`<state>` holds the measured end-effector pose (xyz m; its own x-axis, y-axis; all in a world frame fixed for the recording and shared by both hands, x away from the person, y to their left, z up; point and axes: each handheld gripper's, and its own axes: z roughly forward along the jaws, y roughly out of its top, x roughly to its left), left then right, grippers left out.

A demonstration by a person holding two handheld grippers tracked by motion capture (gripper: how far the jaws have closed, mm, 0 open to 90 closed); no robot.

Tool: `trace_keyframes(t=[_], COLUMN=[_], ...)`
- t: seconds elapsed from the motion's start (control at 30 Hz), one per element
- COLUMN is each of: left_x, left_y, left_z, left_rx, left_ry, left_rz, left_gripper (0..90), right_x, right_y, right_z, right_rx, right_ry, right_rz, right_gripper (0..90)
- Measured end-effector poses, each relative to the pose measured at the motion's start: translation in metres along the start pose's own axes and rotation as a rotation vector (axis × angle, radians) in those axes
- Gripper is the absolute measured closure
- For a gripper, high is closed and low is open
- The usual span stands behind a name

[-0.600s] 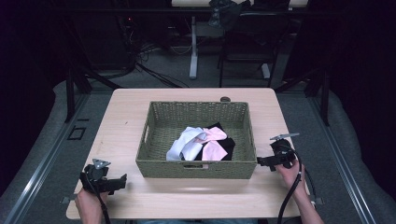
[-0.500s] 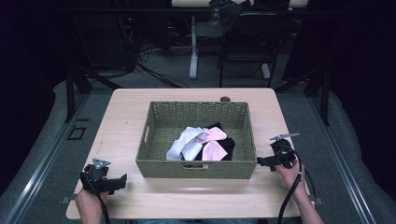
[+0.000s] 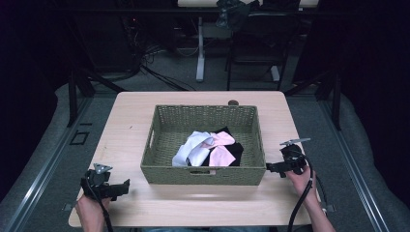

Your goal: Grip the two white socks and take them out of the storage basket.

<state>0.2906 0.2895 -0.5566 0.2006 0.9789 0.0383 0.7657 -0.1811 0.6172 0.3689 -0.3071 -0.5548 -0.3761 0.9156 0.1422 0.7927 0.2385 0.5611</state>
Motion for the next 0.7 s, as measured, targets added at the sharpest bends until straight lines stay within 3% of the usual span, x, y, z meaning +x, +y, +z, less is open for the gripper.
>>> trace_keyframes(t=[0.33, 0.7], left_x=[0.000, -0.002], left_y=[0.010, 0.026], left_z=[-0.011, -0.027], left_rx=[-0.004, -0.032], left_ry=[-0.024, -0.112], left_rz=[-0.002, -0.019], left_gripper=[0.2, 0.2], right_x=[0.000, 0.000], right_y=[0.001, 0.001], right_z=[0.000, 0.000], right_rx=[0.005, 0.008], right_ry=[0.001, 0.000], right_rz=[-0.002, -0.005], right_gripper=[6.6, 6.7])
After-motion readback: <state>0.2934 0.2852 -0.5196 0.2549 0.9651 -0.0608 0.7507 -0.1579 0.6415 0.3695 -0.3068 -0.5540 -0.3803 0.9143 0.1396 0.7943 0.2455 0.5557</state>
